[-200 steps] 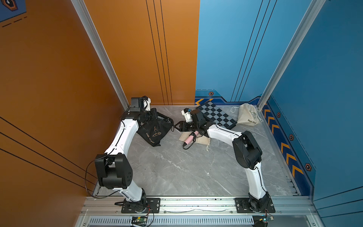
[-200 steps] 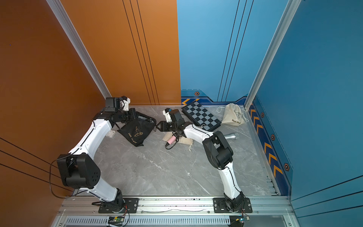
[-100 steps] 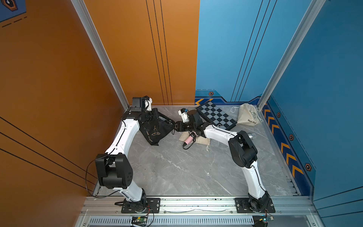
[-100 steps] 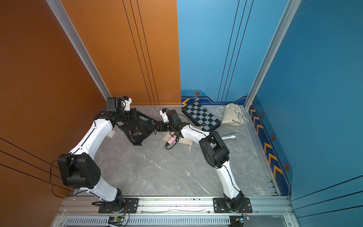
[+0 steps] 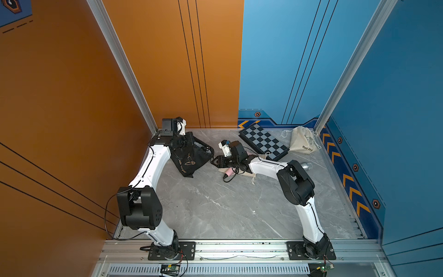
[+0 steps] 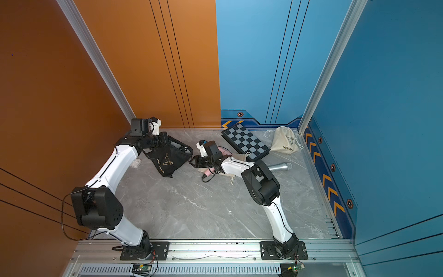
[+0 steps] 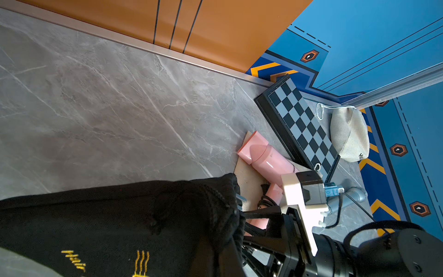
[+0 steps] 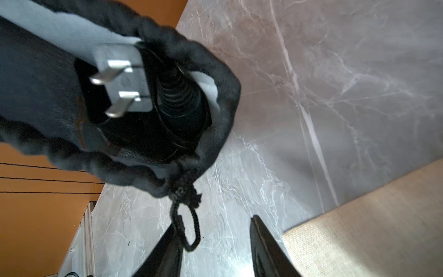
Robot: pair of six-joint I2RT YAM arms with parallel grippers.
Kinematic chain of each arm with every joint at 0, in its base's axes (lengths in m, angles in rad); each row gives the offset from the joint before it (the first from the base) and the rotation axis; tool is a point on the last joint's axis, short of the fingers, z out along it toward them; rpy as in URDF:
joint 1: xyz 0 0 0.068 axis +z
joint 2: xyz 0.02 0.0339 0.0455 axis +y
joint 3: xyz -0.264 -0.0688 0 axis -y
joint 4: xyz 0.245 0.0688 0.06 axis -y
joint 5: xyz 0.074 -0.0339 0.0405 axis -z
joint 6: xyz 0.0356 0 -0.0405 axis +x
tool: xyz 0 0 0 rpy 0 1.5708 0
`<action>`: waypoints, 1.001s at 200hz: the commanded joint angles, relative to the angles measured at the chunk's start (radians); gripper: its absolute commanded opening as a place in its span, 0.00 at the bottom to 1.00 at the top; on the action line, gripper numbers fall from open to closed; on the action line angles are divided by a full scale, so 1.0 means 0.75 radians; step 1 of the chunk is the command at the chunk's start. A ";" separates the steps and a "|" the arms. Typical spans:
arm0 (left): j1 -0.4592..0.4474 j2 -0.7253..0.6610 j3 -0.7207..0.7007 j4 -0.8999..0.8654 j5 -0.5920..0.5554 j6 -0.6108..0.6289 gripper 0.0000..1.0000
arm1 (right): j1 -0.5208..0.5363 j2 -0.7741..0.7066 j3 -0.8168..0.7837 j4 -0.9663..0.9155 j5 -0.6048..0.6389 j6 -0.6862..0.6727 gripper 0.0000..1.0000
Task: Pack away hair dryers
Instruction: Pull the drawstrings on both sides of the drawstring bag.
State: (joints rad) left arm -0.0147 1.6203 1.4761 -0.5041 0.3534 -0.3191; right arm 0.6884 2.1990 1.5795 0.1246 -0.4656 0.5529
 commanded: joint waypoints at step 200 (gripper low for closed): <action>-0.010 0.010 0.044 0.021 0.048 0.008 0.00 | 0.007 -0.056 0.060 -0.071 0.067 -0.085 0.00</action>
State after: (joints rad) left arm -0.0208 1.6238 1.4761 -0.5041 0.3649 -0.3191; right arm 0.6884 2.2093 1.6451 0.1028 -0.4488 0.5220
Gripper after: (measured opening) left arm 0.053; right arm 0.056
